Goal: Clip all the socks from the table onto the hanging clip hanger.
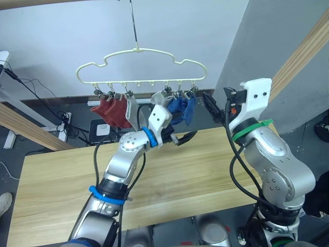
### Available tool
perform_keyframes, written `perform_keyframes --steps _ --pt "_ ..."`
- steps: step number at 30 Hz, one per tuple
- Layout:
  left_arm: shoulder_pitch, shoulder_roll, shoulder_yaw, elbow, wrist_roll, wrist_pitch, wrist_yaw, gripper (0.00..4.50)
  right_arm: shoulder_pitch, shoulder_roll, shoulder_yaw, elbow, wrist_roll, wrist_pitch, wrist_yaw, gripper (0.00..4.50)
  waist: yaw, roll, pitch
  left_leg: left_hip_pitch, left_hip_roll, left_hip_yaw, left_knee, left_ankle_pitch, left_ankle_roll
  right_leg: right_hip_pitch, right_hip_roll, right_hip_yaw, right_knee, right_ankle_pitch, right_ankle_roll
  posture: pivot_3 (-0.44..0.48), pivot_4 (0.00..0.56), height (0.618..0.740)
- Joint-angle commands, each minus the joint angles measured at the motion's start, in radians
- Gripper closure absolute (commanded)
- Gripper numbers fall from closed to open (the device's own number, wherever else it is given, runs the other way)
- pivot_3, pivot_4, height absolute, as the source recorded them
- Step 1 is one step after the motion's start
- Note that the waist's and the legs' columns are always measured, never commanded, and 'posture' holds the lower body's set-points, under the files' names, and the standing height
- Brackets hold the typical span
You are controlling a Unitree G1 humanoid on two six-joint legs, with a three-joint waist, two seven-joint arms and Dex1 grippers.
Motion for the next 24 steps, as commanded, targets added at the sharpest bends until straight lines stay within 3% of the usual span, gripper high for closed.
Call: perform_keyframes --steps 1,3,10,15,18,24 --pt "0.087 0.08 0.043 -0.159 -0.073 0.038 -0.064 0.0 0.043 -0.094 -0.035 -0.063 0.039 -0.02 0.09 0.51 0.0 0.002 -0.005 0.0 0.0 0.0 0.0 0.0 0.0 0.0 0.0 0.0 0.0 0.0 0.0 -0.302 0.213 0.74" --pt "0.137 0.124 0.077 -0.203 -0.097 0.058 -0.068 0.0 0.073 -0.165 -0.043 -0.059 0.052 -0.038 0.151 0.04 0.001 0.004 -0.016 0.0 0.001 0.001 0.0 0.0 0.0 0.0 0.0 0.0 -0.001 0.0 0.0 -0.286 0.191 0.74" --pt "0.316 0.281 0.259 -0.366 -0.203 0.191 -0.065 0.0 0.132 -0.406 -0.063 0.029 0.081 -0.16 0.392 0.04 0.006 0.004 -0.06 0.002 -0.001 0.001 0.0 0.0 0.0 0.002 0.0 0.0 0.0 0.0 0.0 -0.227 0.139 0.74" --pt "0.455 0.353 0.414 -0.392 -0.196 0.198 -0.023 0.0 0.181 -0.536 -0.073 0.126 0.079 -0.308 0.563 0.04 0.013 0.004 -0.095 0.004 -0.001 0.001 0.0 0.0 0.0 0.004 0.003 0.0 -0.001 0.0 0.0 -0.176 0.101 0.74" --pt "0.527 0.414 0.457 -0.401 -0.18 0.295 0.008 0.0 0.213 -0.58 -0.085 0.153 0.085 -0.379 0.633 0.04 0.015 0.002 -0.114 0.006 0.0 0.001 0.0 0.0 0.0 0.005 0.003 0.001 -0.002 0.0 0.0 -0.176 0.101 0.74" --pt "0.574 0.466 0.528 -0.336 -0.107 0.165 0.013 0.0 0.262 -0.618 -0.098 0.238 0.065 -0.485 0.714 0.04 0.019 -0.004 -0.137 0.018 0.0 0.002 0.0 0.0 0.0 0.018 0.004 0.001 -0.006 0.0 0.0 -0.145 0.065 0.74"
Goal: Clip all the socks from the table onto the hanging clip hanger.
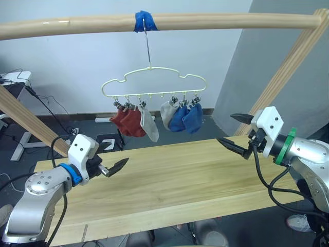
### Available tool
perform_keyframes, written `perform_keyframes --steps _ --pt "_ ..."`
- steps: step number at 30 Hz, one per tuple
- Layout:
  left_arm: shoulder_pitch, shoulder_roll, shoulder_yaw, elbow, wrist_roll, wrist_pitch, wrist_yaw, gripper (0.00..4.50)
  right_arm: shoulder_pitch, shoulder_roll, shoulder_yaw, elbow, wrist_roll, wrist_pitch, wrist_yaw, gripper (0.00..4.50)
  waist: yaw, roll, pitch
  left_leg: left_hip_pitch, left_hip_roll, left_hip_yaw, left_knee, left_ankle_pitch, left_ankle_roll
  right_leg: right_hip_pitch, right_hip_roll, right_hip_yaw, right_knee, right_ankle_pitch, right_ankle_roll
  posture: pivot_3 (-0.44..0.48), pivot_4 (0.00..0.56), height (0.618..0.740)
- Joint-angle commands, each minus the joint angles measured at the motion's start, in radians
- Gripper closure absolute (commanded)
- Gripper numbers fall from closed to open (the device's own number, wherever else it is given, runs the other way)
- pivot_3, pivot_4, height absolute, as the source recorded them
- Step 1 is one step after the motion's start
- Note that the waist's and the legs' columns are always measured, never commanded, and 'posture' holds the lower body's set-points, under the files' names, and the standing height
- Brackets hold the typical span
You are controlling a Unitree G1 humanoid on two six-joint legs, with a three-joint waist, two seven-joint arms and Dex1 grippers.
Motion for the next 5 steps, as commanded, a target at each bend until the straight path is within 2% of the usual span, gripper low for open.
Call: perform_keyframes --steps 1,5 --pt "-0.005 0.042 0.058 0.021 0.02 -0.034 -0.001 0.0 0.008 -0.023 -0.029 0.04 -0.01 -0.067 0.035 0.04 0.002 -0.001 -0.014 0.0 0.0 0.0 0.0 0.0 0.0 0.0 0.0 0.0 0.0 0.0 0.0 -0.139 0.061 0.74" --pt "-0.016 0.052 0.074 0.028 0.01 -0.044 -0.007 0.0 0.017 -0.036 -0.023 0.073 -0.024 -0.117 0.059 0.04 0.003 -0.002 -0.027 0.001 0.001 0.001 0.0 0.0 0.0 0.001 0.001 0.001 0.0 0.0 0.0 -0.129 0.059 0.74"
